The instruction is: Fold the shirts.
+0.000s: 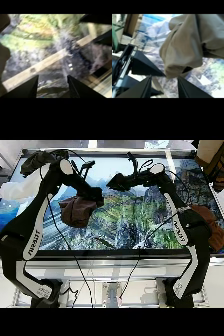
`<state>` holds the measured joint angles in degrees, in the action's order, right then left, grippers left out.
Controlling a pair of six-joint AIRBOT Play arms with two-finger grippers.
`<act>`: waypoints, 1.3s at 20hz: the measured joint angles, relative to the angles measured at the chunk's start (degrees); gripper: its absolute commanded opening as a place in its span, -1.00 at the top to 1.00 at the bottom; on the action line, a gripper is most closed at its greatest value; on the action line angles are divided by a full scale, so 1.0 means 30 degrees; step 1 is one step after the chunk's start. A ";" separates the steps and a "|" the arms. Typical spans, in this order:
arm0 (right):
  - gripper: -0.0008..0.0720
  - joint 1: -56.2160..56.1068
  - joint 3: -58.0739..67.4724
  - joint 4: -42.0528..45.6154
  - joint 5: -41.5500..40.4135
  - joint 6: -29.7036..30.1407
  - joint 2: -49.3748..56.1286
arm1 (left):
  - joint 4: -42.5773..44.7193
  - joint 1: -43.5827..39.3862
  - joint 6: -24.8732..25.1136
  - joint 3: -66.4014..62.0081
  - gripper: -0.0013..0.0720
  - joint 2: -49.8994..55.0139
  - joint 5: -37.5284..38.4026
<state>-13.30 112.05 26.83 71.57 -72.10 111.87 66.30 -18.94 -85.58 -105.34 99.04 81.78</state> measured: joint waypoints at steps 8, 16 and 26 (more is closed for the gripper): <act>-0.23 -0.0036 0.0000 0.1107 -0.0124 0.0452 0.0000 | 0.5989 -0.0328 -0.0517 0.0444 -0.61 0.0000 0.2849; -0.23 -0.0036 0.0000 0.1268 -0.0284 0.0510 0.0000 | 0.7242 -0.0627 -0.1064 0.2936 -0.23 0.0000 0.3366; -0.23 -0.0036 0.0000 0.1304 -0.0393 0.0554 0.0000 | 0.8386 -0.0758 -0.1282 0.4080 0.86 0.0051 -0.0597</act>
<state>-13.41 112.05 30.74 70.39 -70.43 111.87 91.46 -21.21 -89.43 -93.10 99.20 79.99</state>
